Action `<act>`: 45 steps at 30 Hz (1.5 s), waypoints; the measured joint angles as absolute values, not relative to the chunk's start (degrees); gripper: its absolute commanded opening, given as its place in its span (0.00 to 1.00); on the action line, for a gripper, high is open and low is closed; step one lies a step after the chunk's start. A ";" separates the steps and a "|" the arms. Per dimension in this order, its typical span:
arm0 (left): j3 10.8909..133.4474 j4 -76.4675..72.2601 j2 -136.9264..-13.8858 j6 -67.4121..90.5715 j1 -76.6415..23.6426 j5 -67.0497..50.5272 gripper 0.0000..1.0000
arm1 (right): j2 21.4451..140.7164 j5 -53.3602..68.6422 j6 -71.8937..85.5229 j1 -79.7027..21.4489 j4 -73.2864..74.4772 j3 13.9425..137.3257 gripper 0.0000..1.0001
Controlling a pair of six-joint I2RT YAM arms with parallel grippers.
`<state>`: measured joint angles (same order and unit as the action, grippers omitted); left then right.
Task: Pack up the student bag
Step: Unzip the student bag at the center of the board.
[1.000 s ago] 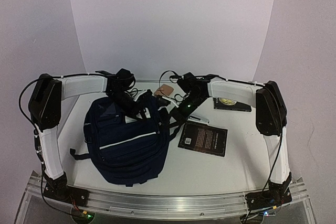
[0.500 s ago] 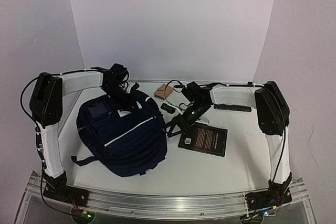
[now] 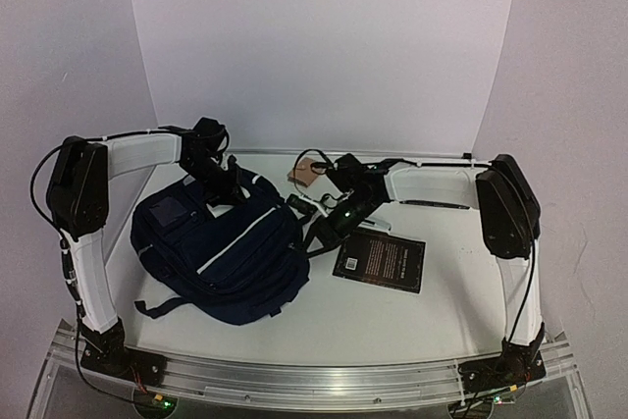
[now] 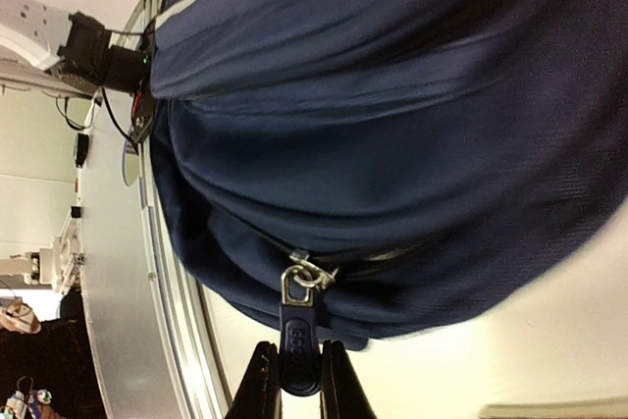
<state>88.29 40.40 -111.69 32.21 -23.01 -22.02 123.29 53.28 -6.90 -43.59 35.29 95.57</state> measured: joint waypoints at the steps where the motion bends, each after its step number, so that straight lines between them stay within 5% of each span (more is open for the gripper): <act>1: 88.31 40.46 -111.71 33.20 -22.83 -21.64 0.00 | 122.86 52.69 -6.41 -44.68 34.01 94.61 0.00; 20: 86.81 38.65 -107.82 37.33 -21.57 -15.08 0.01 | 120.20 41.93 -0.75 -42.55 23.97 89.57 0.00; 21: 85.90 38.74 -106.48 36.76 -21.45 -14.98 0.07 | 120.20 41.46 -1.18 -41.98 24.35 90.09 0.00; 24: 82.27 38.99 -101.70 34.69 -21.10 -15.53 0.54 | 120.21 40.29 -1.90 -40.89 26.06 92.73 0.00; 26: 80.22 39.22 -98.69 32.30 -20.83 -17.05 0.74 | 120.38 39.71 -2.26 -40.47 27.00 95.30 0.00; 32: 84.16 40.52 -95.87 20.03 -20.89 -21.38 0.81 | 120.58 40.46 -3.03 -39.76 28.10 98.13 0.00; 45: 108.66 47.13 -118.98 -13.29 -21.45 -33.61 0.80 | 120.81 42.33 -3.11 -39.51 28.59 98.13 0.00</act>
<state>108.66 47.13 -118.98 -13.29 -21.45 -33.61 120.81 42.33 -3.11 -39.51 28.59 98.13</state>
